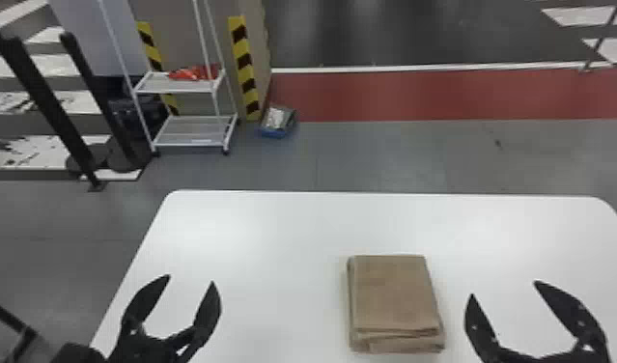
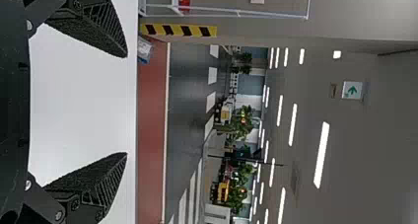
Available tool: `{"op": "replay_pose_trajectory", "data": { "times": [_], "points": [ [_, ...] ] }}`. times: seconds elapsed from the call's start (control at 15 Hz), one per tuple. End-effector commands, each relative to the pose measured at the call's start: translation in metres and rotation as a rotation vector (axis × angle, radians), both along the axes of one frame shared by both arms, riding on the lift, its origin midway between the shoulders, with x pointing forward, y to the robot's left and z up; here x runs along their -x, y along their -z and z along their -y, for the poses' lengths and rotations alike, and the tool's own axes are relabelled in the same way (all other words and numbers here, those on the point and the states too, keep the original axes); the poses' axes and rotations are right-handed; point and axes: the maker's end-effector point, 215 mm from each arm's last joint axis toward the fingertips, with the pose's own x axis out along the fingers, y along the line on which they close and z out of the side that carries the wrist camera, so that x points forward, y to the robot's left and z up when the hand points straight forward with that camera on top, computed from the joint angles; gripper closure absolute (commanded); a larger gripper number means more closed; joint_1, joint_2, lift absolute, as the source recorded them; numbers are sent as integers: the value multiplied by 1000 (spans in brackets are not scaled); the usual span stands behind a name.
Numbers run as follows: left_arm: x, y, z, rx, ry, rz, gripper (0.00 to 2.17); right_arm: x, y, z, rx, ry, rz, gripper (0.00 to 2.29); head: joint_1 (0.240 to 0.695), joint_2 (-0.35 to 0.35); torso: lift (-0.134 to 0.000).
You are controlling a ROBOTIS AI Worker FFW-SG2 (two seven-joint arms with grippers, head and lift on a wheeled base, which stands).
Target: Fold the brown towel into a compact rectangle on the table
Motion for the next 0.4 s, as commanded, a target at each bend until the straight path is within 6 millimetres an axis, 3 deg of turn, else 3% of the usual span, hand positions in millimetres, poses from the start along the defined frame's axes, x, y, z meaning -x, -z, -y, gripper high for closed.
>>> {"op": "replay_pose_trajectory", "data": {
  "times": [0.0, 0.33],
  "points": [
    [1, 0, 0, -1, 1, 1, 194, 3, -1, 0, 0, 4, 7, 70, 695, 104, 0],
    [2, -2, 4, 2, 5, 2, 194, 6, -7, 0, -5, 4, 27, 73, 695, 103, 0]
  ]
}}
